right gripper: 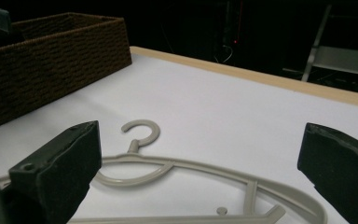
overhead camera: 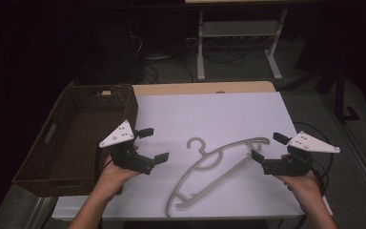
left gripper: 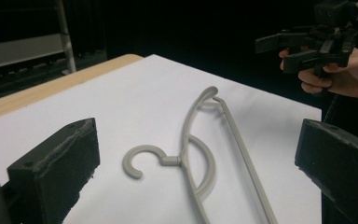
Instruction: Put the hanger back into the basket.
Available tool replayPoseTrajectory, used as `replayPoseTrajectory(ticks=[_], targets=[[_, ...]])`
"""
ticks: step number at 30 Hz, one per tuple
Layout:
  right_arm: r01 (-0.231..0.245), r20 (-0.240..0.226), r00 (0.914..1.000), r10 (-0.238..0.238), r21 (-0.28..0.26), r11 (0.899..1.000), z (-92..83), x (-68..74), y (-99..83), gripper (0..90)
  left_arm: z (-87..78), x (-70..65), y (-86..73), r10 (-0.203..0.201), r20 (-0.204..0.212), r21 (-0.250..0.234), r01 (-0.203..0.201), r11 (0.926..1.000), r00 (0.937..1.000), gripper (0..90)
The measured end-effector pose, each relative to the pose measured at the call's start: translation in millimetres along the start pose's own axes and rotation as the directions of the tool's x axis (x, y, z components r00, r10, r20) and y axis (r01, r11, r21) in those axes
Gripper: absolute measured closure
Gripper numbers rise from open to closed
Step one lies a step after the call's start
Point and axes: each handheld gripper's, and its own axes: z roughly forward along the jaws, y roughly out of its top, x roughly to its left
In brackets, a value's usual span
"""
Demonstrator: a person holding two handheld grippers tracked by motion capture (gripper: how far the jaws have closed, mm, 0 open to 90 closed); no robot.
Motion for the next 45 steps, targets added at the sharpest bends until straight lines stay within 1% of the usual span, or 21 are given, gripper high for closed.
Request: replayPoseTrajectory(ticks=[3, 7, 10, 13, 16, 21, 23, 25, 28, 29, 30, 32, 33, 35, 38, 40, 41, 42, 43, 44, 45], targets=[[0.003, -0.002, 1.0, -0.003, 0.009, 1.0, 0.9, 1.6, -4.9, 0.0, 6.8, -1.9, -2.6, -0.002, 0.007, 0.015, 0.002, 0.9999, 1.0, 0.0], [-0.01, -0.002, 1.0, 0.01, 0.019, 1.0, 1.8, 2.7, -9.4, 0.0, 16.2, -4.4, -5.9, 0.0, 0.02, 0.035, 0.0, 0.9994, 0.9998, 0.0], [-0.006, 0.001, 1.0, 0.006, 0.032, 0.999, 1.7, 3.2, -12.6, 0.0, 24.4, -6.5, -9.3, 0.004, 0.033, 0.055, -0.006, 0.9985, 0.9994, 0.0], [-0.011, 0.006, 0.9999, 0.011, 0.03, 0.999, 0.6, 2.4, -16.0, 0.0, 32.7, -8.0, -12.7, 0.007, 0.045, 0.086, -0.011, 0.9962, 0.9989, 0.0], [-0.009, 0.013, 0.9999, 0.008, 0.033, 0.999, 0.0, 0.9, -19.2, 0.0, 41.8, -10.2, -16.1, 0.008, 0.057, 0.106, -0.014, 0.9943, 0.9984, 0.0], [-0.024, 0.015, 0.9996, 0.023, 0.044, 0.999, 0.6, -1.9, -24.5, 0.0, 55.2, -13.7, -21.9, 0.007, 0.074, 0.14, -0.017, 0.99, 0.9972, 0.0], [-0.025, 0.018, 0.9995, 0.024, 0.045, 0.999, 0.6, -3.2, -25.9, 0.0, 60.8, -14.3, -23.9, 0.018, 0.078, 0.162, -0.031, 0.9864, 0.9968, 0.0], [-0.027, 0.022, 0.9994, 0.026, 0.048, 0.999, 0.6, -4.2, -26.6, 0.0, 65.0, -14.8, -25.8, 0.016, 0.079, 0.173, -0.029, 0.9845, 0.9967, 0.0], [-0.026, 0.023, 0.9994, 0.025, 0.048, 0.998, 0.4, -3.9, -26.3, 0.0, 70.9, -13.4, -28.1, 0.024, 0.083, 0.205, -0.041, 0.978, 0.9963, 0.0], [-0.02, 0.024, 0.9995, 0.019, 0.044, 0.999, 0.4, -4.1, -25.9, 0.0, 72.9, -13.5, -28.9, 0.02, 0.083, 0.209, -0.037, 0.9772, 0.9964, 0.0], [-0.019, 0.024, 0.9995, 0.018, 0.042, 0.999, 0.2, -4.3, -25.8, 0.0, 74.5, -13.0, -29.7, 0.023, 0.085, 0.22, -0.041, 0.9746, 0.9961, 0.2], [-0.017, 0.025, 0.9996, 0.016, 0.043, 0.999, 0.3, -4.4, -25.8, 0.0, 78.6, -12.4, -31.6, 0.025, 0.088, 0.228, -0.044, 0.9726, 0.9958, 3.3], [-0.02, 0.025, 0.9995, 0.019, 0.045, 0.999, 0.2, -4.2, -25.8, 0.0, 80.5, -12.2, -32.1, 0.022, 0.088, 0.239, -0.042, 0.97, 0.9959, 3.6], [-0.02, 0.025, 0.9995, 0.019, 0.046, 0.999, 0.2, -4.3, -25.9, 0.0, 85.7, -11.9, -34.0, 0.022, 0.09, 0.244, -0.043, 0.9687, 0.9957, 5.6], [-0.018, 0.026, 0.9995, 0.017, 0.046, 0.999, -0.1, -4.5, -25.7, 0.0, 93.4, -12.0, -36.3, 0.02, 0.09, 0.267, -0.043, 0.9628, 0.9958, 7.6], [-0.02, 0.027, 0.9995, 0.018, 0.046, 0.999, -0.3, -4.7, -25.7, 0.0, 98.5, -12.2, -38.0, 0.034, 0.091, 0.283, -0.059, 0.9574, 0.9953, 11.1], [-0.021, 0.027, 0.9994, 0.019, 0.045, 0.999, -0.4, -4.8, -25.7, 0.0, 100.2, -12.7, -39.1, 0.033, 0.088, 0.29, -0.058, 0.9554, 0.9955, 13.9], [-0.02, 0.027, 0.9994, 0.019, 0.046, 0.999, -0.4, -4.8, -25.7, 0.0, 102.1, -13.1, -40.4, 0.035, 0.087, 0.296, -0.06, 0.9534, 0.9955, 14.1], [-0.019, 0.028, 0.9995, 0.018, 0.046, 0.999, -0.5, -4.9, -25.7, 0.0, 104.2, -14.7, -42.3, 0.022, 0.082, 0.301, -0.046, 0.9526, 0.9964, 14.4], [-0.018, 0.027, 0.9995, 0.017, 0.046, 0.999, -0.6, -5.0, -25.7, 0.0, 105.5, -14.7, -43.5, 0.028, 0.082, 0.311, -0.053, 0.9489, 0.9963, 15.7], [-0.018, 0.027, 0.9995, 0.017, 0.046, 0.999, -0.6, -5.1, -25.8, 0.0, 106.6, -15.0, -44.9, 0.03, 0.08, 0.315, -0.053, 0.9477, 0.9964, 17.8]])
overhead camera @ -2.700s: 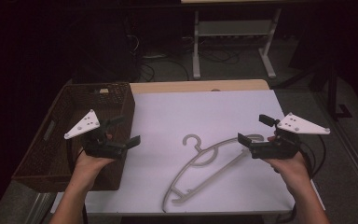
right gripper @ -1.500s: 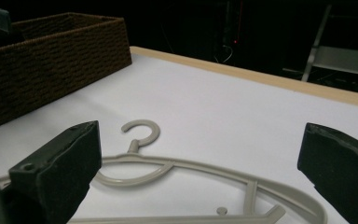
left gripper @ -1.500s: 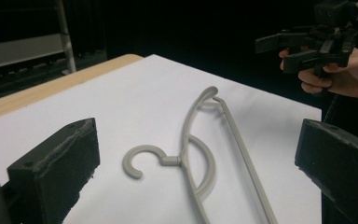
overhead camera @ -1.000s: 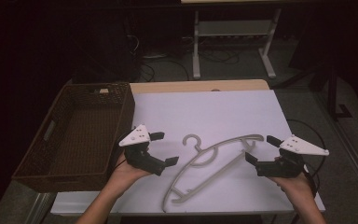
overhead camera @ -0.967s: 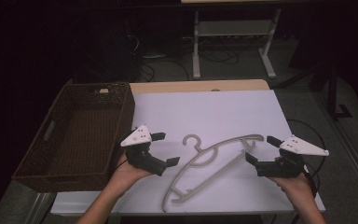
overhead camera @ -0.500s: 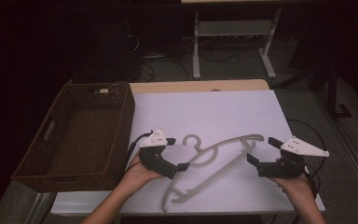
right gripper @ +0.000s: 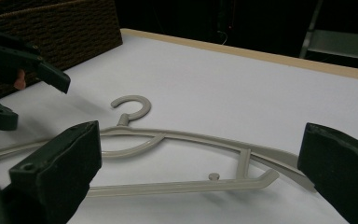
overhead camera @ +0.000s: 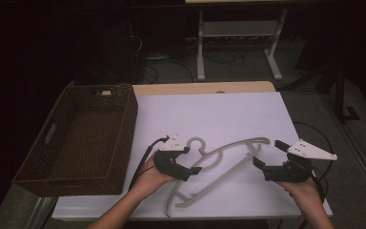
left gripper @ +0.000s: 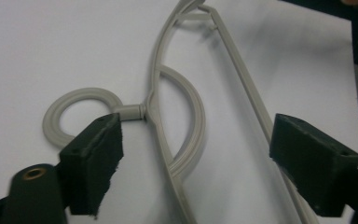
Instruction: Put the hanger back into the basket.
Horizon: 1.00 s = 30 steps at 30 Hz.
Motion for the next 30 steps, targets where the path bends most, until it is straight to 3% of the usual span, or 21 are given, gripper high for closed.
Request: replayPoseTrajectory(ticks=[13, 19, 30], targets=[[0.003, 0.006, 1.0, -0.003, 0.004, 1.0, 0.3, -1.6, -0.7, 0.0, 11.2, 1.3, -11.5, -0.008, -0.039, 0.073, 0.011, 0.9973, 0.9992, 46.1], [0.004, 0.005, 1.0, -0.004, 0.005, 1.0, 0.3, -1.1, -0.6, 0.0, 15.2, 2.1, -15.0, -0.022, -0.05, 0.108, 0.028, 0.9937, 0.9985, 54.8], [0.002, 0.006, 1.0, -0.002, 0.004, 1.0, -0.2, -1.3, -0.4, 0.0, 19.6, -0.1, -17.2, 0.008, -0.078, 0.173, 0.006, 0.985, 0.9969, 66.3]])
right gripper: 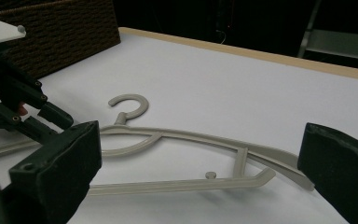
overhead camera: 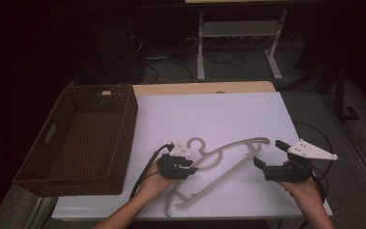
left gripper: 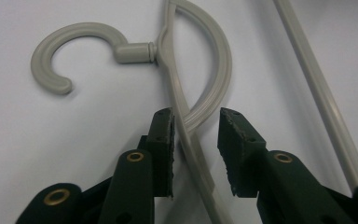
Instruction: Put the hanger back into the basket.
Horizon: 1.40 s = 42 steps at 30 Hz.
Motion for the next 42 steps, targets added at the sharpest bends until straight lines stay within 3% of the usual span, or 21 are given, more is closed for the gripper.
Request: replayPoseTrajectory(ticks=[1, 8, 18, 33, 42], targets=[[-0.001, 0.0, 1.0, 0.001, 0.0, 1.0, 0.0, 0.1, 0.1, 0.0, 1.4, -1.3, -0.4, -0.018, -0.001, -0.011, 0.018, 0.9998, 0.9998, 67.2], [0.002, -0.001, 1.0, -0.002, -0.001, 1.0, 0.1, 0.6, 0.3, 0.0, 4.2, -2.6, -1.8, 0.006, -0.014, 0.031, -0.006, 0.9995, 0.9999, 70.2], [0.001, -0.001, 1.0, -0.001, -0.002, 1.0, -0.2, 0.5, 0.5, 0.0, 5.5, -4.1, -0.8, 0.015, -0.043, 0.034, -0.014, 0.9993, 0.9989, 76.1], [0.002, 0.0, 1.0, -0.002, -0.002, 1.0, 0.4, 0.9, 0.9, 0.0, 5.4, 11.6, 5.8, 0.005, -0.071, 0.046, -0.002, 0.9989, 0.9975, 81.5], [-0.002, 0.002, 1.0, 0.002, -0.006, 1.0, -0.2, -0.9, 0.6, 0.0, 14.1, 32.4, 17.7, 0.048, -0.078, 0.059, -0.044, 0.9973, 0.9958, 81.7]])
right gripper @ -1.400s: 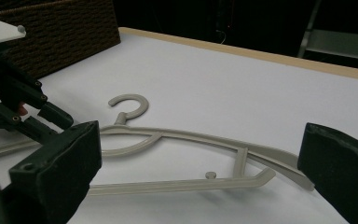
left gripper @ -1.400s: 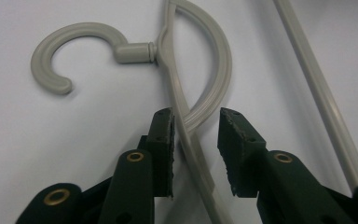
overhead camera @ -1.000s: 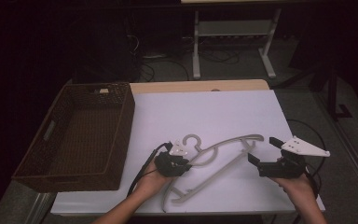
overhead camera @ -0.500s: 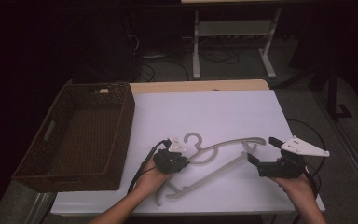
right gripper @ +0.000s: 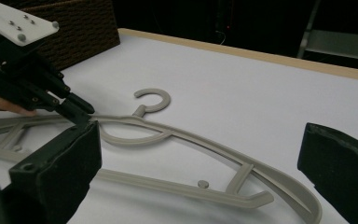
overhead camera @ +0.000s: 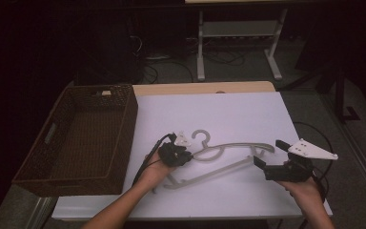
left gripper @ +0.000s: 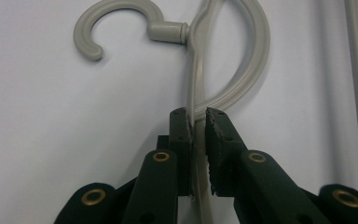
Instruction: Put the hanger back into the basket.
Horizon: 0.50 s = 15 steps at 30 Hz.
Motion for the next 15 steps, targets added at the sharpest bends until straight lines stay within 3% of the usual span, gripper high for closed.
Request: replayPoseTrajectory(ticks=[9, 11, 15], targets=[[-0.003, 0.0, 1.0, 0.003, 0.003, 1.0, -0.7, -0.8, -0.4, 0.0, 5.8, 14.5, 4.1, -0.017, 0.013, -0.025, 0.018, 0.9995, 0.9998, 80.7], [-0.001, 0.001, 1.0, 0.001, 0.002, 1.0, -0.6, -1.2, -0.5, 0.0, 3.2, 15.5, 4.4, -0.029, 0.018, -0.047, 0.03, 0.9985, 0.9994, 75.5], [0.001, -0.001, 1.0, -0.001, 0.004, 1.0, -0.2, -0.5, -0.5, 0.0, -7.5, 16.1, 8.7, -0.014, 0.044, -0.087, 0.017, 0.996, 0.9989, 67.3]])
